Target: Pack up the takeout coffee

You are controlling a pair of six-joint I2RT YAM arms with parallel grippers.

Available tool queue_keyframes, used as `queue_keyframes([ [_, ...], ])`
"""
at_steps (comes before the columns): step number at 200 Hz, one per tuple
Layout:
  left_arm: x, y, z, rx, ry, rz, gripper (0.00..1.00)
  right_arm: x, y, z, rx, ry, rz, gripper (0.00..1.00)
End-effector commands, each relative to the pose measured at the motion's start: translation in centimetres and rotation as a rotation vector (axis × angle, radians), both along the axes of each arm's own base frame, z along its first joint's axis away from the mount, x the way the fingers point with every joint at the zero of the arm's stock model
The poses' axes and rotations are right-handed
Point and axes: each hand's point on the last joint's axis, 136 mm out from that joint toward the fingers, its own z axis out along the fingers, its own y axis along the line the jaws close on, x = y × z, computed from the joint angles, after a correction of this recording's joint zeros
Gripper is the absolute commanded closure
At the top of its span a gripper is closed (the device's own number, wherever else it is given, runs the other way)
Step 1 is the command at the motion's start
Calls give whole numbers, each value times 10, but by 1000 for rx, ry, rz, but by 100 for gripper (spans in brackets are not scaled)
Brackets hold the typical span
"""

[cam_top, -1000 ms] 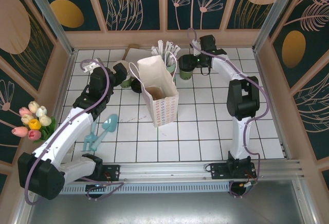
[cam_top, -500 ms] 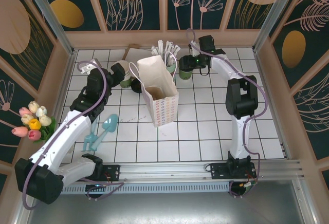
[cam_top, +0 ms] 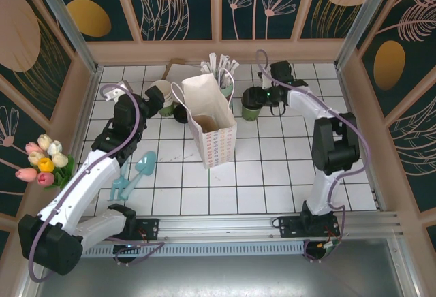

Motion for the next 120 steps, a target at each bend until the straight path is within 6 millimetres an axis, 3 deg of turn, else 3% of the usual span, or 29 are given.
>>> queue_keyframes([
  [1,-1,1,7,-37,-36,7,2,-22,-1,10,17,3,-26,27],
  [69,0,-1,8,-91,-64,14,2,-89,-14,8,-23,47,-35,26],
  [120,1,-1,6,-96,-59,14,1,-115,-10,4,-44,60,-29,26],
])
